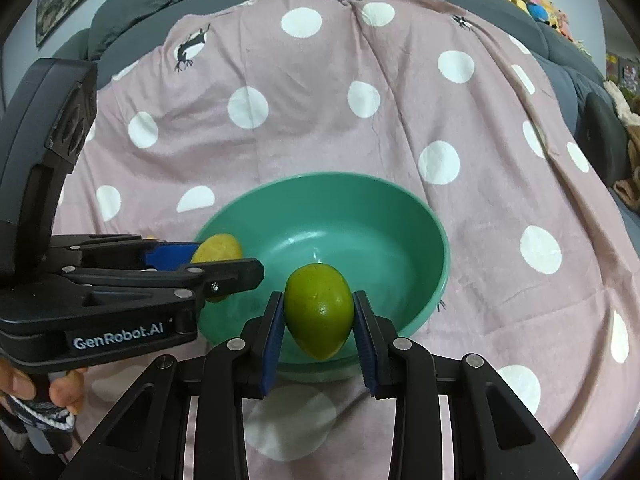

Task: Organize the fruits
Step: 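Drop both fruits into the green bowl by opening both tools, then lower the left tool onto the mandarin orange and close it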

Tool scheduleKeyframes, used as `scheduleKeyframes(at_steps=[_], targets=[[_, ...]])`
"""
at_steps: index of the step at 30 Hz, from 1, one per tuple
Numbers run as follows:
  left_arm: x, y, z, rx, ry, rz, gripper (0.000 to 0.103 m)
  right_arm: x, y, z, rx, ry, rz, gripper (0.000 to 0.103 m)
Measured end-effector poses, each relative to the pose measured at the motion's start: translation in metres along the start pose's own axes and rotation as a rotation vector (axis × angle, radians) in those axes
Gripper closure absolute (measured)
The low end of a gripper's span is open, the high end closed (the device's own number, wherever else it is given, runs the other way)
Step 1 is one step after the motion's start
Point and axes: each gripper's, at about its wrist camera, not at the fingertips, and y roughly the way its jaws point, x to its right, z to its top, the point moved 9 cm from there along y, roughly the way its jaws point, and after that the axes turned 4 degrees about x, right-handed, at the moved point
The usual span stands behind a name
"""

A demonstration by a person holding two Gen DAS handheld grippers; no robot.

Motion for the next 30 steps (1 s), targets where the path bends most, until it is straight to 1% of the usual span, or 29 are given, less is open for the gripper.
scheduleKeyframes(at_steps=[1,2,3,4,5,7,9,10,11,15,16,20,22,25,30], targets=[[-0.002,-0.002,-0.001,0.005,-0.003,0.008,0.045,0.001,0.001,-0.002,-0.006,-0.003,-0.006,0.068],[-0.002,-0.004,0.0,0.012,-0.004,0.009,0.04,0.001,0.001,-0.002,-0.006,-0.004,-0.008,0.067],[-0.002,-0.006,0.002,0.021,-0.005,0.004,0.039,0.001,0.0,-0.002,-0.005,0.0,-0.007,0.066],[-0.004,-0.008,0.003,0.025,-0.008,0.002,0.03,0.001,-0.001,-0.003,-0.005,0.001,-0.01,0.064],[-0.005,-0.011,0.003,0.031,-0.012,0.008,0.027,0.002,-0.002,-0.003,-0.007,0.0,-0.015,0.06],[-0.011,-0.02,0.003,0.05,-0.024,0.019,0.027,0.005,-0.005,-0.002,-0.007,0.007,-0.033,0.059],[-0.018,-0.031,-0.001,0.064,-0.037,0.029,0.022,0.007,-0.01,-0.002,-0.001,0.036,-0.022,0.059],[-0.027,-0.041,-0.008,0.072,-0.051,0.048,0.017,0.008,-0.015,-0.002,0.006,0.053,-0.01,0.059],[-0.034,-0.047,-0.015,0.073,-0.059,0.063,0.016,0.009,-0.018,-0.002,0.012,0.065,0.002,0.059],[-0.077,-0.076,-0.059,0.043,-0.117,0.149,0.016,0.008,-0.036,-0.006,0.037,0.097,0.057,0.059],[-0.094,-0.088,-0.076,0.031,-0.152,0.18,0.016,0.006,-0.038,-0.007,0.036,0.102,0.07,0.059],[-0.138,-0.123,-0.125,0.003,-0.28,0.248,0.016,-0.011,-0.042,-0.019,0.013,0.109,0.12,0.059],[-0.153,-0.139,-0.147,-0.006,-0.325,0.284,0.016,-0.022,-0.041,-0.024,-0.002,0.098,0.137,0.059],[-0.164,-0.157,-0.176,-0.018,-0.38,0.303,0.016,-0.046,-0.04,-0.032,-0.03,0.068,0.173,0.059],[-0.166,-0.17,-0.198,-0.012,-0.422,0.303,0.016,-0.088,-0.039,-0.039,-0.065,-0.001,0.228,0.059]])
